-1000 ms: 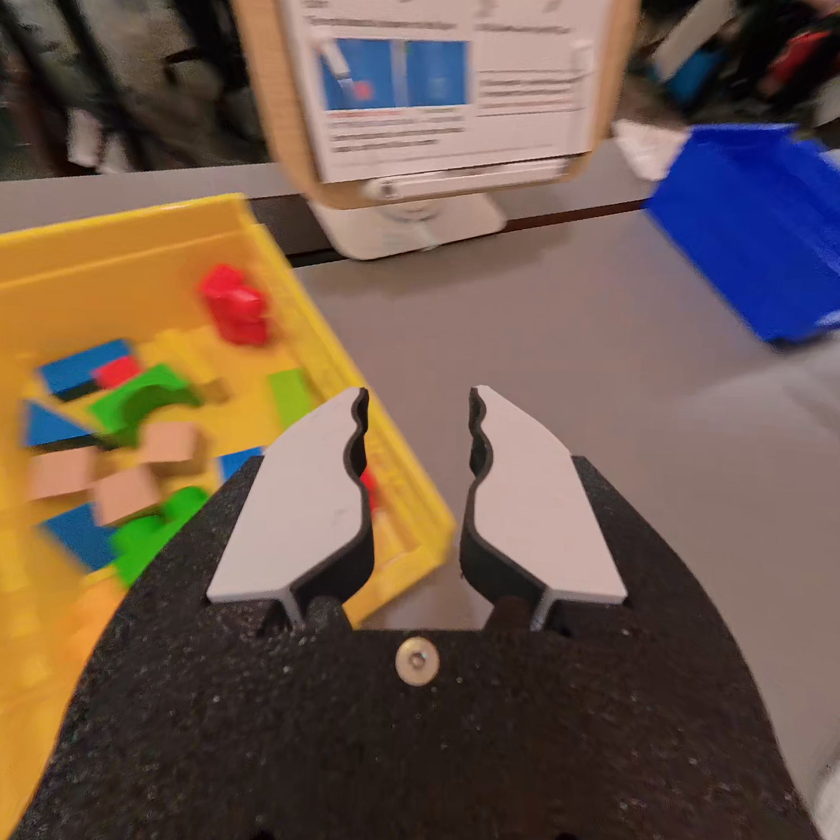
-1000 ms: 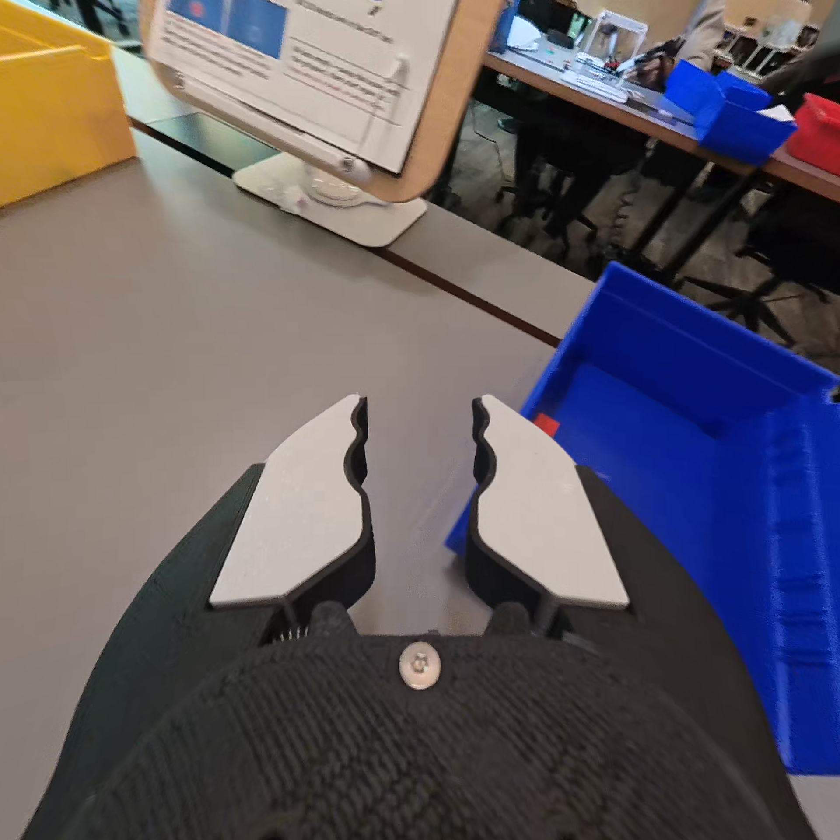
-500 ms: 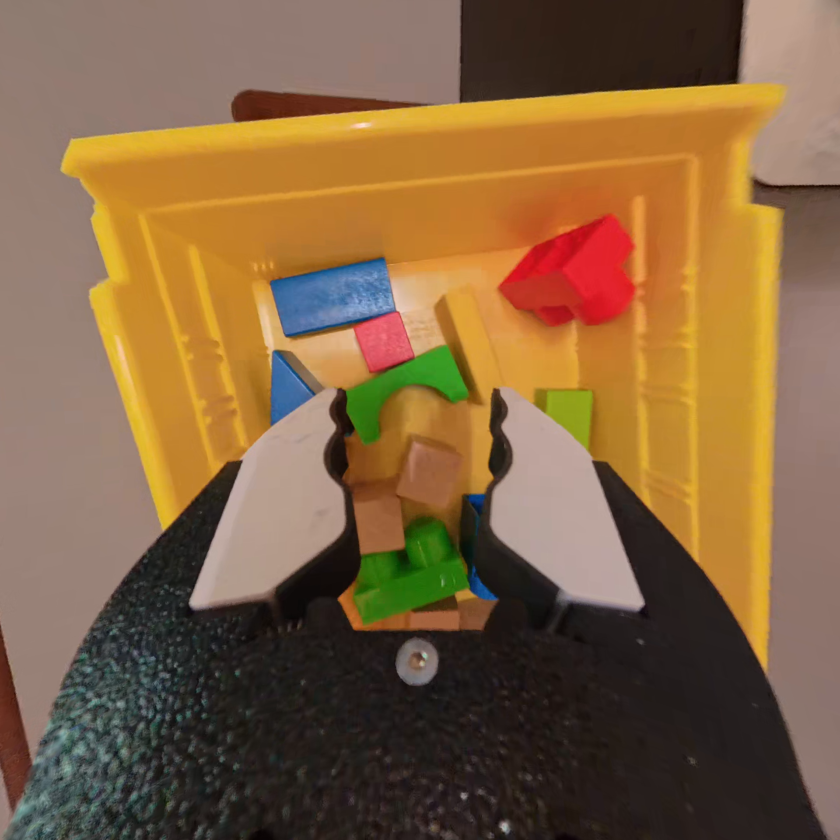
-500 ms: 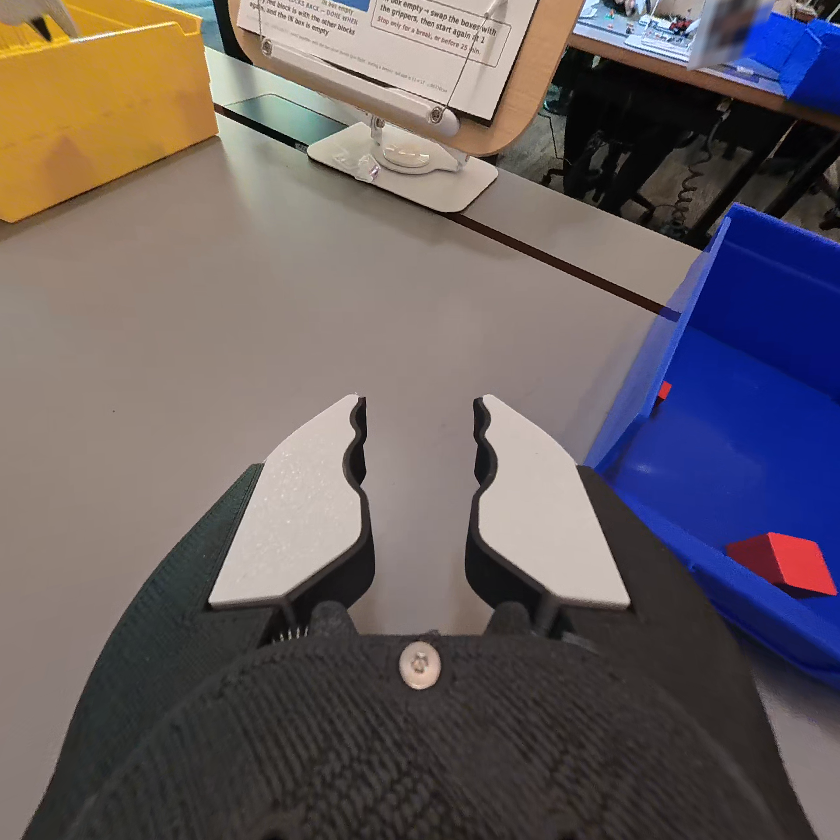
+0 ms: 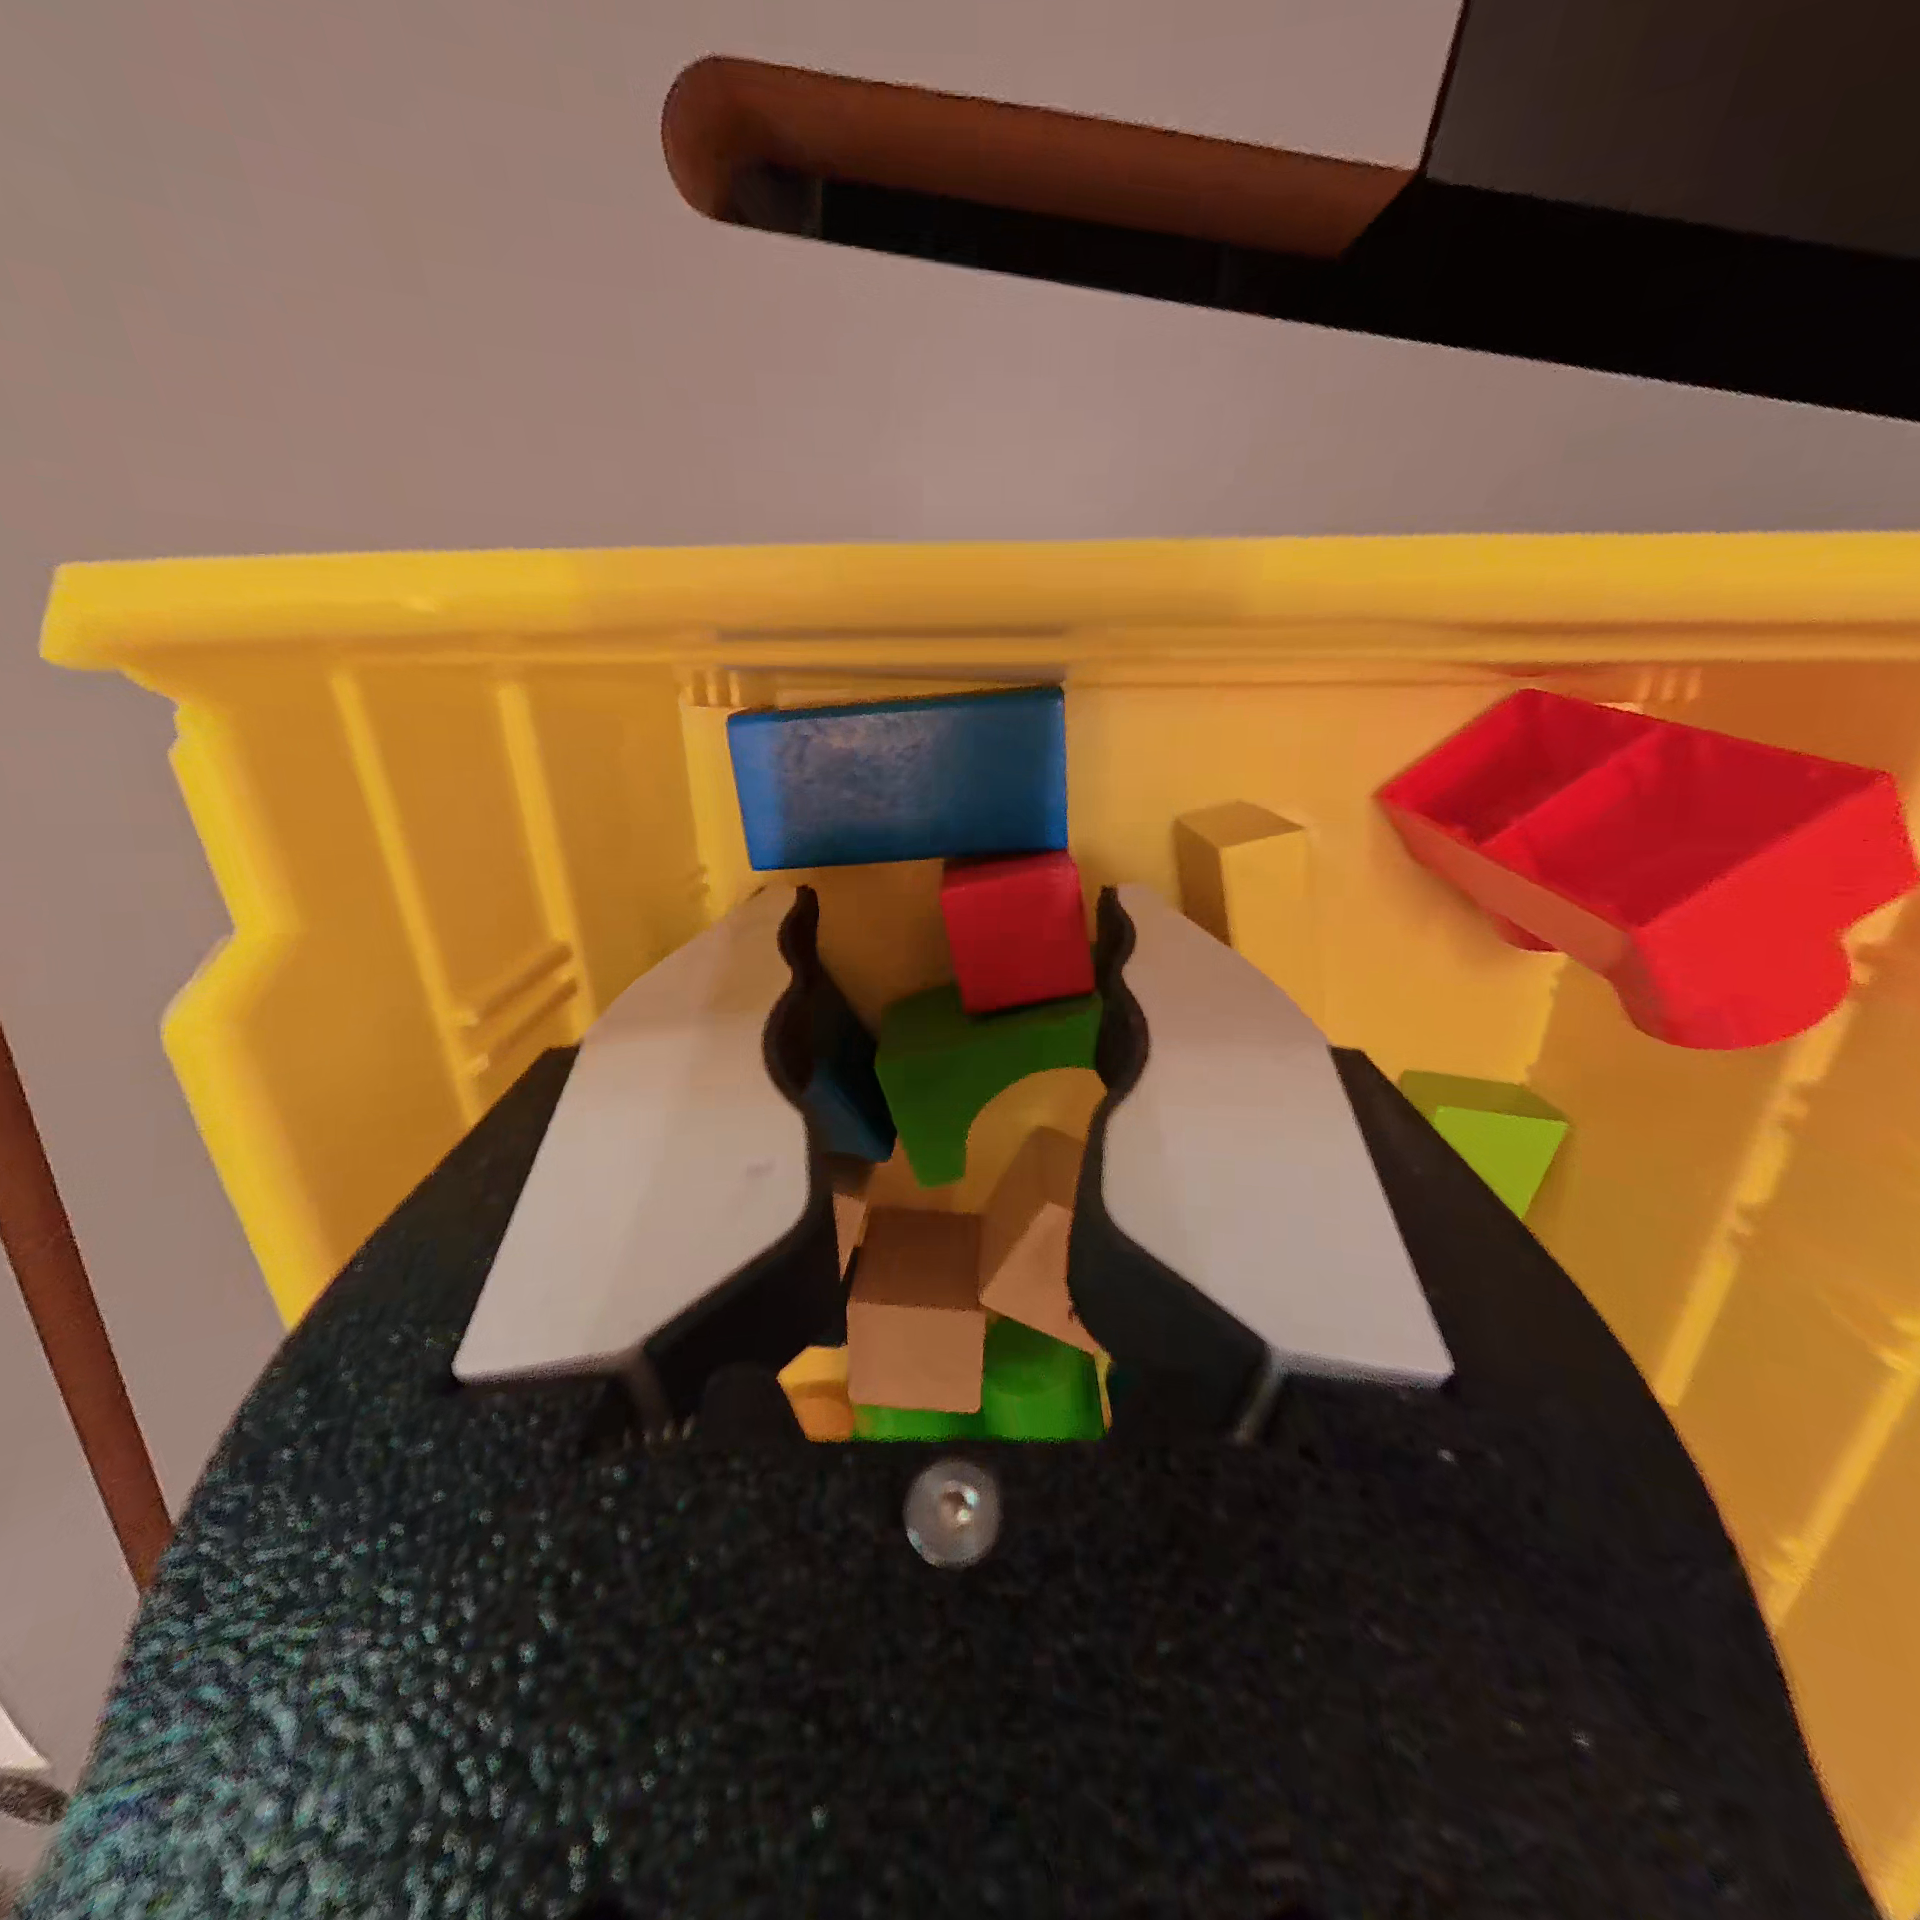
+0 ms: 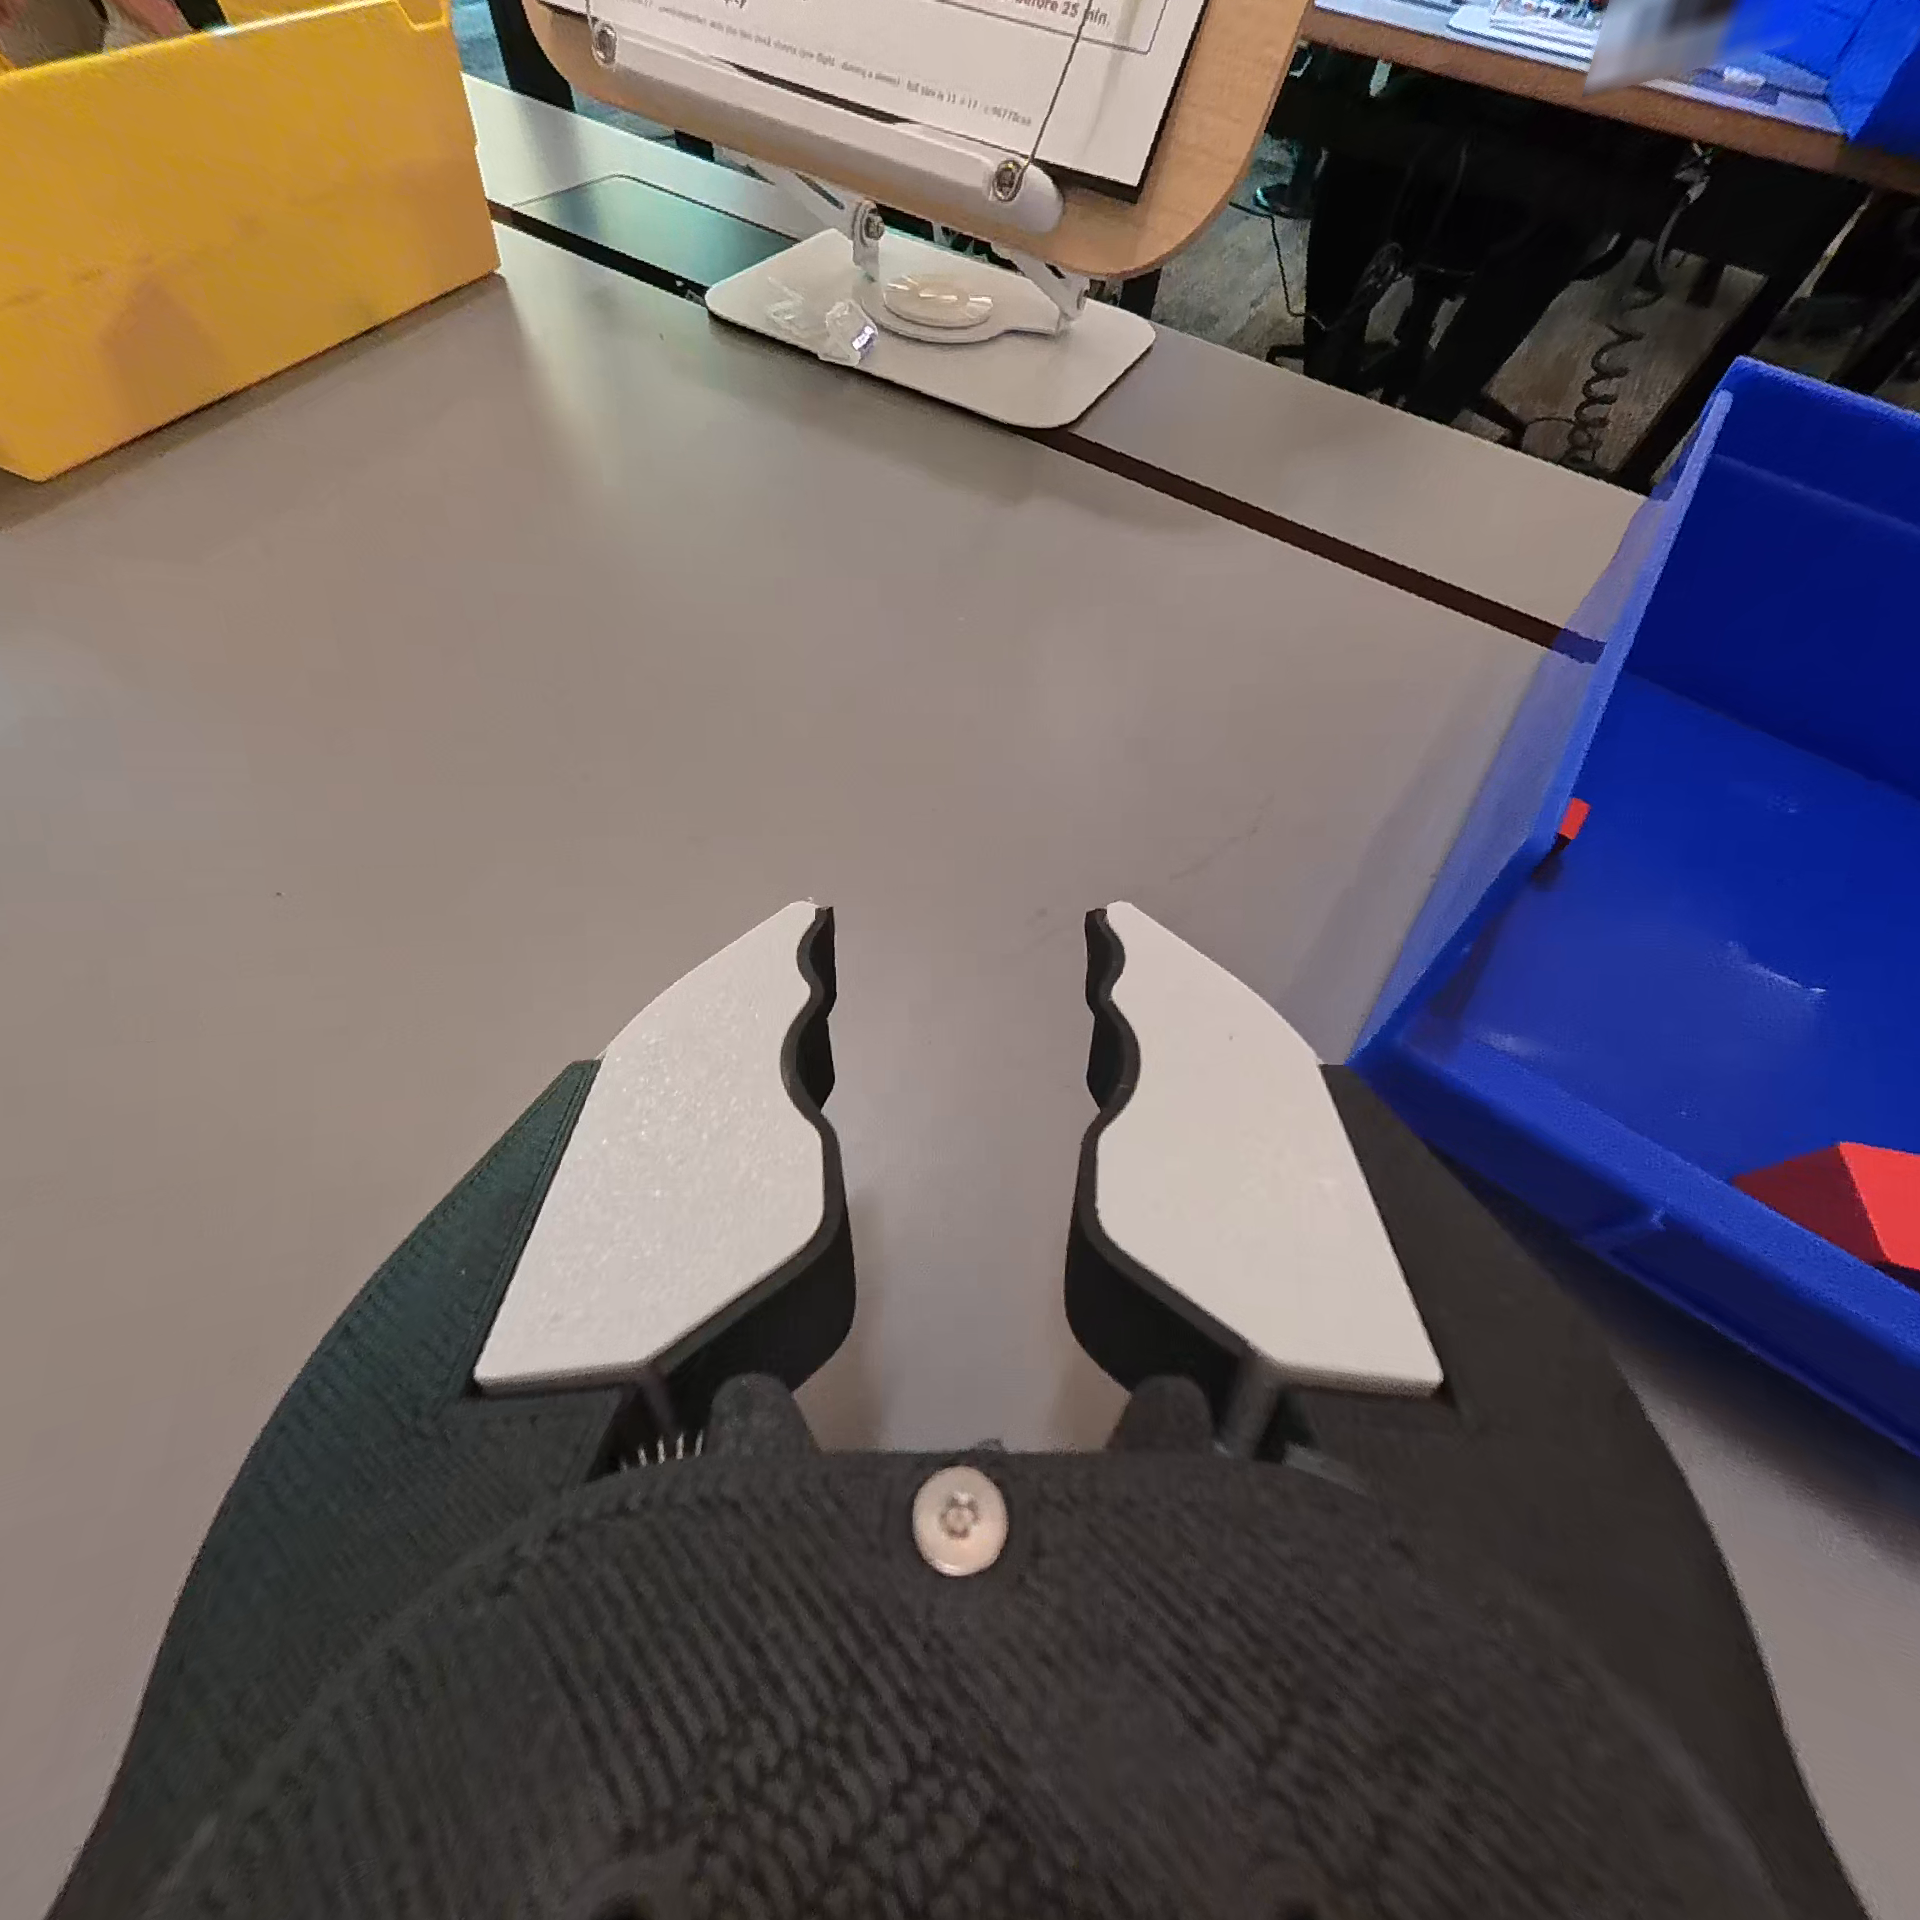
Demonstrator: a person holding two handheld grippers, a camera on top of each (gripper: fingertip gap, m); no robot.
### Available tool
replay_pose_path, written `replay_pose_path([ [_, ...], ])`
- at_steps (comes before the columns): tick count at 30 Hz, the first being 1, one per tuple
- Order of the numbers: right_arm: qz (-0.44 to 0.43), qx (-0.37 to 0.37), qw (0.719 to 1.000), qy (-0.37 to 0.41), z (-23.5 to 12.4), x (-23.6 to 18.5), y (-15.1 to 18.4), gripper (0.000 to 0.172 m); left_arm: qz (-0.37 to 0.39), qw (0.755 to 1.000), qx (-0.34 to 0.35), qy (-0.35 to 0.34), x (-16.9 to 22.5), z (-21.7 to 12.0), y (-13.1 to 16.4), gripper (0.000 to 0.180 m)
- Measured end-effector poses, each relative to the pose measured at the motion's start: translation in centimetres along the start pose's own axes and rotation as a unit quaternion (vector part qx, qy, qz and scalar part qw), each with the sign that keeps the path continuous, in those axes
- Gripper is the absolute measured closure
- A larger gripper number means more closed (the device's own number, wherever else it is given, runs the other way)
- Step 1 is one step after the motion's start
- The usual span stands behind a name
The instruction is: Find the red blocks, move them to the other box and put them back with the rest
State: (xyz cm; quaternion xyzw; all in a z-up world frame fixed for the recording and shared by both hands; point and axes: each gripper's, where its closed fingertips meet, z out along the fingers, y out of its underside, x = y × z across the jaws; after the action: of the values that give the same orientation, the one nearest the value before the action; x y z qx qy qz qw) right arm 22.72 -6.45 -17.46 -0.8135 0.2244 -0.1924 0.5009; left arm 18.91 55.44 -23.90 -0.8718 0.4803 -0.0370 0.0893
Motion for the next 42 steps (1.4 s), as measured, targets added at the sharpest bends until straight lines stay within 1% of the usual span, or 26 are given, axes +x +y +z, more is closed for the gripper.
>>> replay_pose_path([
  [4, 0.000, 0.005, 1.000, -0.003, 0.1, -0.1, -0.3, 0.124, 0.010, 1.000, -0.018, 0.005, 0.6, 1.0, 0.8, 0.136],
  [5, 0.000, 0.007, 1.000, -0.004, 0.2, -0.2, -0.3, 0.124, 0.018, 1.000, -0.020, 0.001, 0.6, 1.2, 1.0, 0.141],
  [6, 0.001, 0.008, 1.000, -0.004, 0.3, -0.2, -0.4, 0.124, 0.024, 1.000, -0.017, -0.003, 0.5, 1.4, 1.0, 0.152],
  [9, 0.001, 0.011, 1.000, -0.004, 0.4, -0.4, -0.5, 0.124, 0.031, 0.999, 0.008, -0.002, 0.5, 0.6, 0.6, 0.153],
  [10, -0.002, 0.015, 1.000, -0.005, 0.4, -0.5, -0.7, 0.124, 0.032, 0.999, 0.030, 0.000, 0.5, -0.3, 0.1, 0.153],
  [12, -0.016, 0.025, 1.000, -0.007, 0.4, -0.8, -1.4, 0.124, 0.034, 0.994, 0.099, 0.016, 1.0, -3.3, -1.3, 0.153],
  [13, -0.025, 0.031, 0.999, -0.011, 0.5, -1.1, -1.8, 0.123, 0.036, 0.989, 0.136, 0.043, 1.9, -5.2, -1.9, 0.153],
  [14, -0.034, 0.038, 0.999, -0.017, 0.7, -1.4, -2.3, 0.121, 0.041, 0.980, 0.175, 0.089, 3.3, -7.5, -2.2, 0.153],
  [15, -0.044, 0.048, 0.998, -0.023, 0.9, -1.8, -2.9, 0.117, 0.053, 0.966, 0.212, 0.139, 5.0, -9.9, -2.3, 0.153],
  [17, -0.069, 0.077, 0.994, -0.043, 1.4, -2.9, -4.4, 0.111, 0.098, 0.928, 0.281, 0.226, 8.6, -15.0, -1.5, 0.153],
  [19, -0.098, 0.118, 0.986, -0.060, 1.9, -4.2, -6.4, 0.110, 0.140, 0.889, 0.313, 0.303, 12.3, -18.9, 0.9, 0.153],
  [21, -0.137, 0.150, 0.976, -0.079, 2.4, -5.9, -8.3, 0.106, 0.177, 0.845, 0.324, 0.387, 16.3, -21.8, 4.2, 0.153],
  [24, -0.214, 0.189, 0.954, -0.091, 3.0, -8.4, -11.2, 0.103, 0.213, 0.773, 0.301, 0.516, 22.2, -24.4, 10.0, 0.153],
  [26, -0.262, 0.222, 0.933, -0.107, 2.9, -10.3, -13.0, 0.106, 0.230, 0.732, 0.275, 0.579, 25.6, -25.0, 13.7, 0.153],
  [28, -0.278, 0.253, 0.917, -0.132, 2.6, -12.1, -14.5, 0.108, 0.236, 0.694, 0.233, 0.639, 28.7, -25.0, 17.2, 0.153],
  [31, -0.279, 0.292, 0.898, -0.174, 1.8, -14.3, -15.7, 0.112, 0.223, 0.637, 0.163, 0.720, 32.3, -24.9, 21.4, 0.153],
  [33, -0.282, 0.308, 0.889, -0.184, 1.4, -15.1, -16.0, 0.115, 0.218, 0.614, 0.131, 0.747, 34.0, -24.4, 23.3, 0.153],
  [35, -0.283, 0.306, 0.889, -0.191, 1.5, -15.4, -15.8, 0.116, 0.220, 0.597, 0.106, 0.764, 35.3, -24.1, 25.0, 0.153],
  [37, -0.289, 0.298, 0.887, -0.202, 1.6, -15.8, -15.2, 0.120, 0.226, 0.600, 0.098, 0.761, 36.3, -23.3, 25.8, 0.153],
  [38, -0.294, 0.293, 0.886, -0.207, 1.6, -15.9, -14.8, 0.125, 0.230, 0.601, 0.097, 0.759, 36.6, -23.0, 26.1, 0.153],
  [40, -0.306, 0.278, 0.882, -0.225, 1.7, -16.3, -13.9, 0.141, 0.225, 0.587, 0.086, 0.773, 36.9, -23.3, 26.5, 0.153],
  [41, -0.303, 0.277, 0.885, -0.221, 1.8, -16.2, -13.9, 0.144, 0.223, 0.585, 0.083, 0.776, 37.0, -23.3, 26.6, 0.153],
  [42, -0.305, 0.274, 0.885, -0.220, 1.8, -16.1, -13.7, 0.144, 0.223, 0.587, 0.086, 0.773, 37.1, -23.1, 26.6, 0.153],
])
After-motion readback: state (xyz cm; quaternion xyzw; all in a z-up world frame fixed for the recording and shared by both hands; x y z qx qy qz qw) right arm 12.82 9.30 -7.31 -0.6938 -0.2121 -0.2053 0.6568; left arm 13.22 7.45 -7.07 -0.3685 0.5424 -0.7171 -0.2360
